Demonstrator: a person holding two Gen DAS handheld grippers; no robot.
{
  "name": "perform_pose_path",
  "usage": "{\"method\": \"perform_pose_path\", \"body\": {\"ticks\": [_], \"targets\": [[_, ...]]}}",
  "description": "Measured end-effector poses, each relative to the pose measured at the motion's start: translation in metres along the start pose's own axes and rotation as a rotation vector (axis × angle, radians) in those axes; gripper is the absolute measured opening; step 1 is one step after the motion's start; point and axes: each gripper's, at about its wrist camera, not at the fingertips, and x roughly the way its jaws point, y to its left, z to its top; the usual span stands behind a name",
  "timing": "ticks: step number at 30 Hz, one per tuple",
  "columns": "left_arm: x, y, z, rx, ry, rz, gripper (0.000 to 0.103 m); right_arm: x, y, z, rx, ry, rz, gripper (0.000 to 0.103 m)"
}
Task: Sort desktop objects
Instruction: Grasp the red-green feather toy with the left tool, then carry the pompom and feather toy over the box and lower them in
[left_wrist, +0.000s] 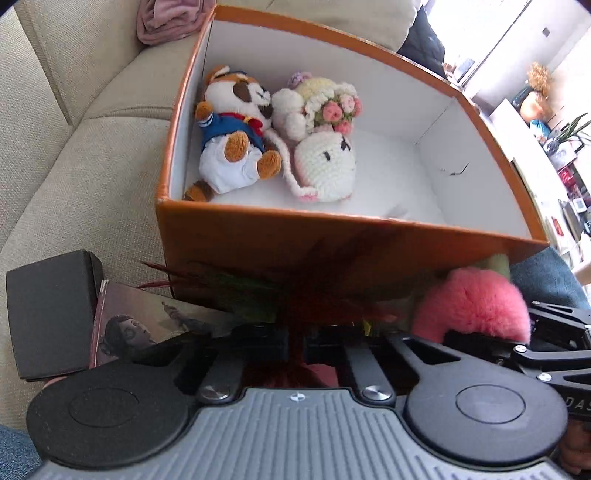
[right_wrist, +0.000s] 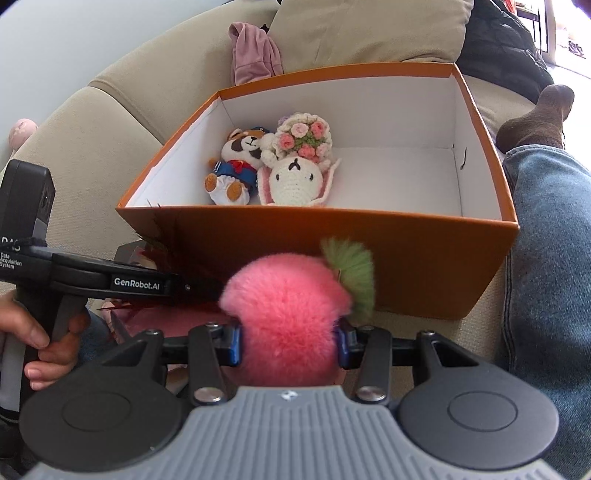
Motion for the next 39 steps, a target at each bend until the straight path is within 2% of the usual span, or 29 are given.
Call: {"method": "perform_pose_path", "body": {"ticks": [11, 16, 23, 27, 29, 32, 39], "targets": [[-0.069, -0.019, -0.01, 0.051, -0.133, -0.068, 0.001, -0.032, 0.009, 0.003, -0.032, -0.065, -0.007, 0.047], [-0.11, -0.033, -0.008, 0.094, -0.214, -0.081, 0.001, -0.057, 0.018, 0.009, -0.05, -0.114, 0.032, 0.047], [-0.166, -0.046, 0.02, 0.151, -0.359, -0.085, 0.001, -0.089, 0.032, 0.035, -0.102, -0.209, 0.097, 0.047], [-0.181, -0.054, 0.047, 0.193, -0.4, -0.067, 0.001, -0.089, 0.033, 0.063, -0.14, -0.231, 0.11, 0.047], [-0.178, -0.056, 0.06, 0.213, -0.404, -0.042, 0.001, -0.082, 0.028, 0.078, -0.141, -0.219, 0.125, 0.047], [-0.162, -0.053, 0.075, 0.23, -0.37, -0.024, 0.001, -0.062, 0.018, 0.099, -0.126, -0.169, 0.147, 0.047], [-0.104, -0.03, 0.081, 0.207, -0.241, 0.022, 0.001, -0.005, 0.007, 0.118, -0.128, -0.04, 0.127, 0.046]]}}
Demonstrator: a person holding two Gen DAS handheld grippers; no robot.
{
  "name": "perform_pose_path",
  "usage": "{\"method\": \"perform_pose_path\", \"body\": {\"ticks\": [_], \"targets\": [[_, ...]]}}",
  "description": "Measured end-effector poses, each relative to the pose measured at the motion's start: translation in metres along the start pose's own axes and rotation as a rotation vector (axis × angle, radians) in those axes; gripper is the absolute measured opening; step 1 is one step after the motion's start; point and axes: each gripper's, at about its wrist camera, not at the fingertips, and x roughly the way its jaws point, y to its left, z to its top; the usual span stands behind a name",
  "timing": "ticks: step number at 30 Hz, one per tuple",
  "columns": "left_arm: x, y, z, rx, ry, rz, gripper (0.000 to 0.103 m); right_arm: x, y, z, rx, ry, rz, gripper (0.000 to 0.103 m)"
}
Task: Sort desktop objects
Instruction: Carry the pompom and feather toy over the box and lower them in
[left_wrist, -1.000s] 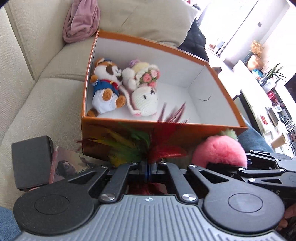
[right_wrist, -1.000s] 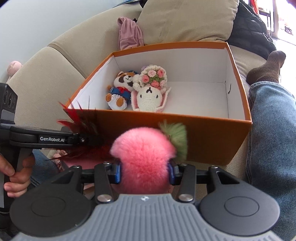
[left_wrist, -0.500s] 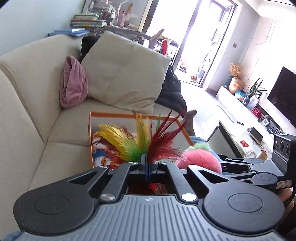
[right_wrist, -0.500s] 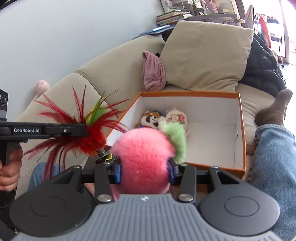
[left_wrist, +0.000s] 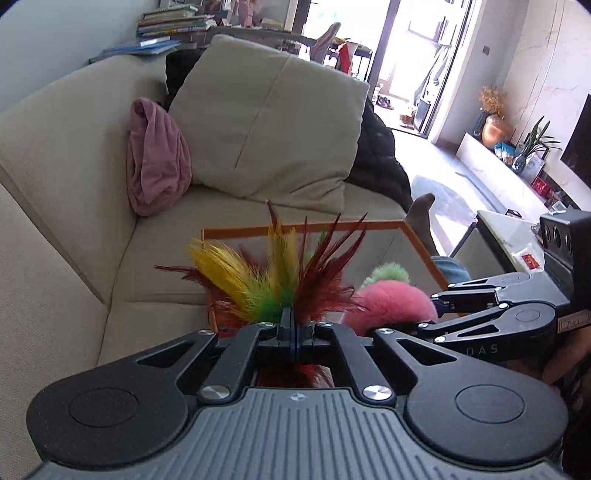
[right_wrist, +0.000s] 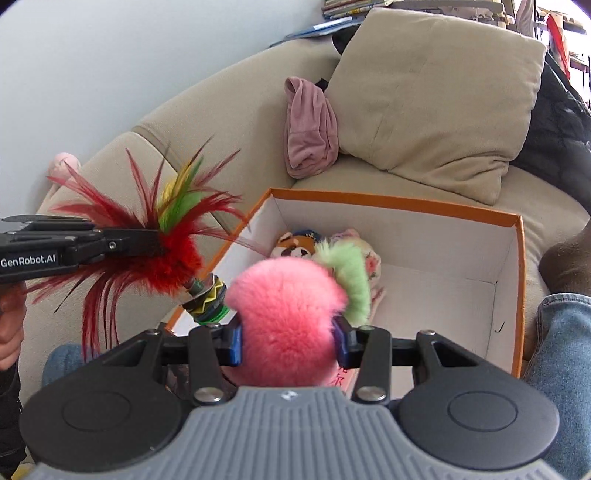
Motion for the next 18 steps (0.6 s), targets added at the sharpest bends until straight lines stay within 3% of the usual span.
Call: {"method": "perform_pose_path", "body": {"ticks": [4, 5, 7, 11, 15, 18], "targets": [[0.019, 0.011, -0.007, 0.002, 0.065, 0.016, 0.0, 0.029, -0.005, 0.004, -0.006, 0.089, 0.023, 0.043], [0.023, 0.013, -0.009, 0.008, 0.078, 0.019, 0.0, 0.036, -0.006, 0.004, -0.008, 0.112, 0.027, 0.03], [0.028, 0.015, -0.011, 0.022, 0.1, 0.02, 0.0, 0.049, -0.011, 0.005, 0.012, 0.159, 0.058, 0.021], [0.036, 0.013, -0.017, 0.043, 0.133, 0.032, 0.0, 0.07, -0.013, 0.004, 0.02, 0.222, 0.072, 0.02], [0.033, 0.02, -0.019, 0.015, 0.115, 0.019, 0.001, 0.072, -0.017, 0.006, 0.015, 0.233, 0.052, 0.024], [0.028, 0.027, -0.018, -0.009, 0.071, 0.042, 0.003, 0.073, -0.025, 0.008, 0.018, 0.269, 0.017, 0.035]]}}
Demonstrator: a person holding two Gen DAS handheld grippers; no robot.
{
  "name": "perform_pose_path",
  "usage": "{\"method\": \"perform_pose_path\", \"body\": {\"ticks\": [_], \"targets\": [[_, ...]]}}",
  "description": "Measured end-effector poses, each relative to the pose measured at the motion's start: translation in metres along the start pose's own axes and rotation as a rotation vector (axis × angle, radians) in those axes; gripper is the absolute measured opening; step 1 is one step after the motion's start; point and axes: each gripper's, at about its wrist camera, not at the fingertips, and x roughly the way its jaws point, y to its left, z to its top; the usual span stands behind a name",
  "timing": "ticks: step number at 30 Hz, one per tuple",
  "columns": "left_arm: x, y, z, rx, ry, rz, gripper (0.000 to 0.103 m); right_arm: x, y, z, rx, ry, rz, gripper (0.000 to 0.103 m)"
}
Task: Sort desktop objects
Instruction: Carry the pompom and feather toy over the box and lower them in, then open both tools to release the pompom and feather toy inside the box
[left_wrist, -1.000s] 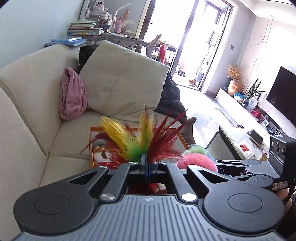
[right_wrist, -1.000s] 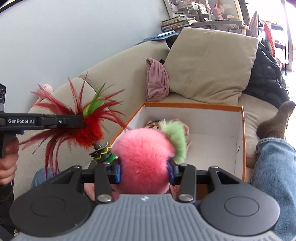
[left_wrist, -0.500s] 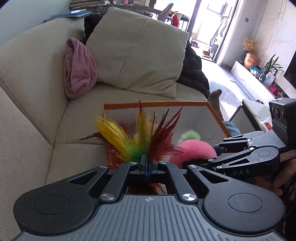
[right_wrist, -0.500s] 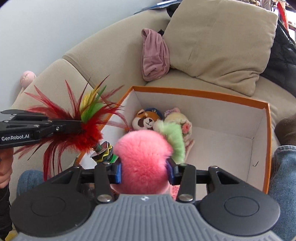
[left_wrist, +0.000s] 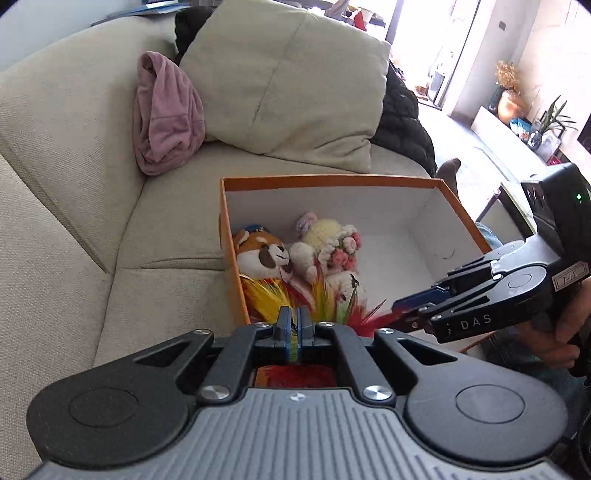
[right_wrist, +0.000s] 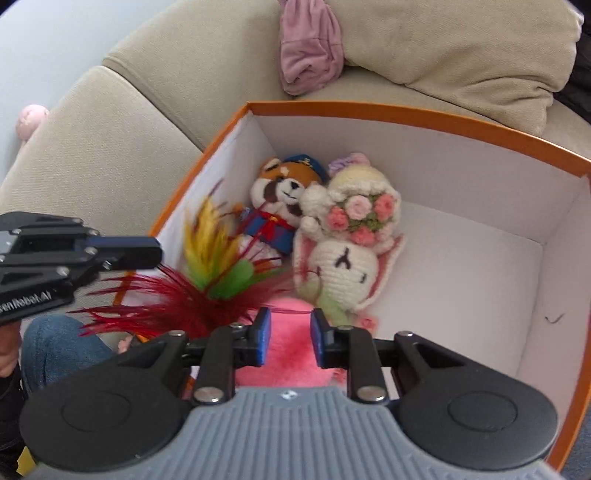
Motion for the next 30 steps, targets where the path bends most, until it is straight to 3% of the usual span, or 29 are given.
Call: {"method": "perform_pose_path", "body": {"ticks": [2, 3, 6, 12, 18, 24, 30], "targets": [[-0.002, 0.007, 0.002, -0.025, -0.019, 0.013, 0.008, 0.003, -0.007, 0.001, 0.019, 0.036, -0.014, 0.037], [-0.003, 0.01, 0.001, -0.036, -0.022, 0.02, 0.016, 0.006, -0.011, 0.002, 0.03, 0.058, -0.016, 0.037], [0.0, 0.02, 0.001, -0.083, 0.005, 0.036, 0.027, 0.014, -0.019, 0.003, 0.057, 0.115, -0.014, 0.037], [0.012, 0.036, -0.009, -0.17, 0.073, -0.016, 0.027, 0.031, -0.022, 0.004, 0.121, 0.169, 0.06, 0.037], [0.02, 0.036, -0.018, -0.181, 0.102, -0.054, 0.027, 0.052, -0.015, 0.001, 0.174, 0.217, 0.144, 0.035], [0.022, 0.035, -0.021, -0.185, 0.101, -0.056, 0.027, 0.06, -0.005, 0.0, 0.179, 0.205, 0.174, 0.033], [0.02, 0.038, -0.018, -0.202, 0.077, -0.052, 0.027, 0.043, 0.001, 0.001, 0.126, 0.169, 0.12, 0.034]]}}
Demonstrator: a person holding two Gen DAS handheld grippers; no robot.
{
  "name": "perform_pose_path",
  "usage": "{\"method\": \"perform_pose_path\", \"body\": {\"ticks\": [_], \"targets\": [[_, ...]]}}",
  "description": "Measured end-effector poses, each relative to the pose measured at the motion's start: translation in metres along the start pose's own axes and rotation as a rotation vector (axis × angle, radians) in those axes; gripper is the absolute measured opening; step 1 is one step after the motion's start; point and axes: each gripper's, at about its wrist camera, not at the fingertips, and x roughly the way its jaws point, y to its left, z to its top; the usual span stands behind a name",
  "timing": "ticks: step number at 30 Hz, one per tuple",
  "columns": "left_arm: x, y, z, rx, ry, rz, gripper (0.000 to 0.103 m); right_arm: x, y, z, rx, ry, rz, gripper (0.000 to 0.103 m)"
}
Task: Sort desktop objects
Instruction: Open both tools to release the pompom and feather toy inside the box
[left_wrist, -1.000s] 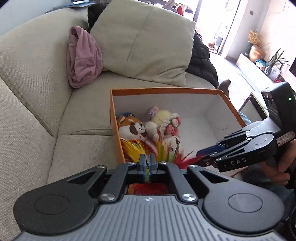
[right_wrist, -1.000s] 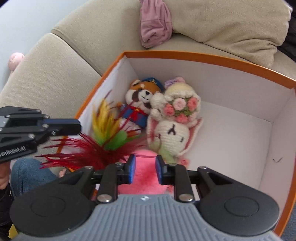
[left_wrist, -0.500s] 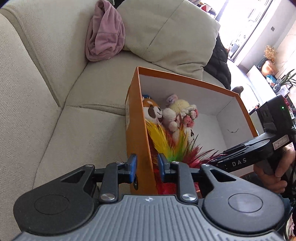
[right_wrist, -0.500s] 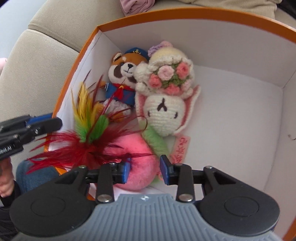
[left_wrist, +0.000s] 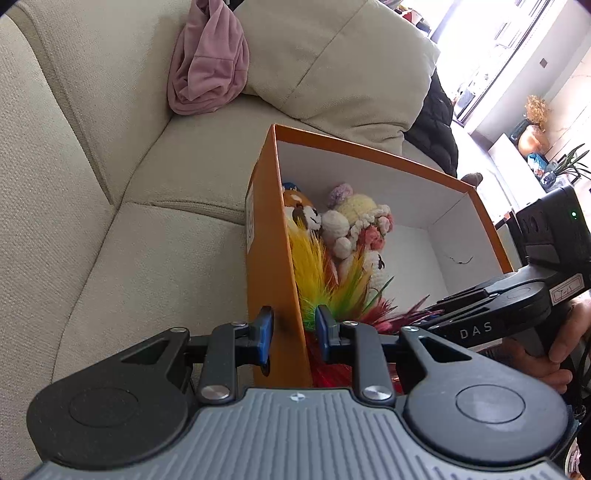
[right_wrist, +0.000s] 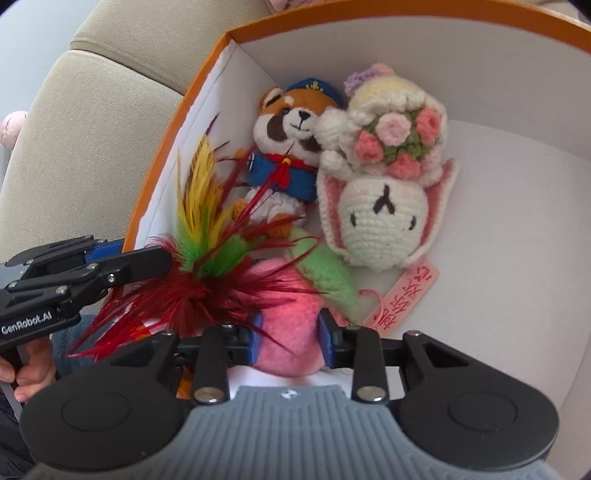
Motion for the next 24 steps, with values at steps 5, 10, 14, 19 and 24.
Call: {"method": "perform_pose_path", "body": {"ticks": [5, 10, 14, 19, 24], "targets": [[-0.003, 0.001, 0.013, -0.002, -0.039, 0.01, 0.027, -0.026, -0.003, 0.003, -0.038, -0.086, -0.1, 0.037], [0.007, -0.003, 0.028, 0.01, -0.038, 0.016, 0.027, -0.033, -0.027, 0.027, -0.007, -0.185, -0.199, 0.038], [0.015, -0.003, 0.028, 0.011, -0.04, 0.026, 0.024, -0.02, -0.048, 0.044, 0.032, -0.202, -0.205, 0.038], [0.014, -0.001, 0.028, 0.015, -0.053, 0.03, 0.017, 0.003, -0.064, 0.05, 0.117, -0.181, -0.152, 0.025], [0.016, 0.0, 0.029, 0.029, -0.056, 0.033, 0.014, 0.029, -0.052, 0.046, 0.126, -0.084, -0.118, 0.007]]}}
